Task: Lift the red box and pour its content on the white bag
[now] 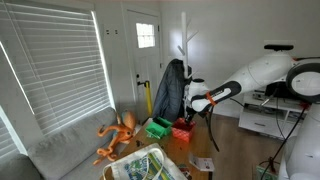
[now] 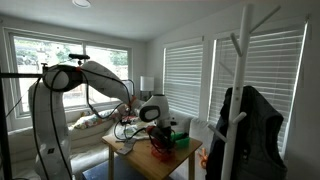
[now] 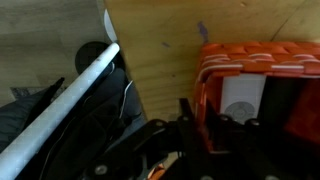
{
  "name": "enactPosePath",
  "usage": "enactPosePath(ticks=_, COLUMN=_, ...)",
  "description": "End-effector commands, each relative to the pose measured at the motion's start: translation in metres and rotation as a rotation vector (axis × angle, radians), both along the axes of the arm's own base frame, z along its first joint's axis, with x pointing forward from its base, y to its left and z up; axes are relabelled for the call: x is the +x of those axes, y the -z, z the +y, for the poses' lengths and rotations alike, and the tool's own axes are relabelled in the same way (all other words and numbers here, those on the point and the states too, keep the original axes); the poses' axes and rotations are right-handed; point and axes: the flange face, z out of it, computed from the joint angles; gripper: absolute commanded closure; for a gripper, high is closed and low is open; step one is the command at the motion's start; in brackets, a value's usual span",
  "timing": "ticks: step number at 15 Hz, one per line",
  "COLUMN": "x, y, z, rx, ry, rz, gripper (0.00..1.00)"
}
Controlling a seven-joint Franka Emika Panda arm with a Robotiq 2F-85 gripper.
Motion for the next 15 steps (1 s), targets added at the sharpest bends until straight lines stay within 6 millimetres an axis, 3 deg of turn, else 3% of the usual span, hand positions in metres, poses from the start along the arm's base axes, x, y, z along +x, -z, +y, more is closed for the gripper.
enactPosePath(ticks=1, x=-0.007, y=-0.012, z=0.006, rx=-0.035, ry=0.019, rz=0.044, gripper=1.00)
enactPosePath(ticks=5, x=-0.017, y=-0.031, z=0.025, rx=-0.067, ry=-0.035, rz=0.072, gripper=0.99)
enactPosePath(ticks=10, x=-0.028, y=-0.105, z=0.055, rx=-0.261, ry=-0.159, rz=-0.047, gripper=0.99)
enactPosePath(ticks=12, x=-0.029, y=-0.136, z=0.080, rx=-0.342, ry=-0.224, rz=-0.110, gripper=0.99)
enactPosePath(ticks=15, x=-0.017, y=-0.161, z=0.127, rx=-0.478, ry=-0.304, rz=-0.180, gripper=0.99)
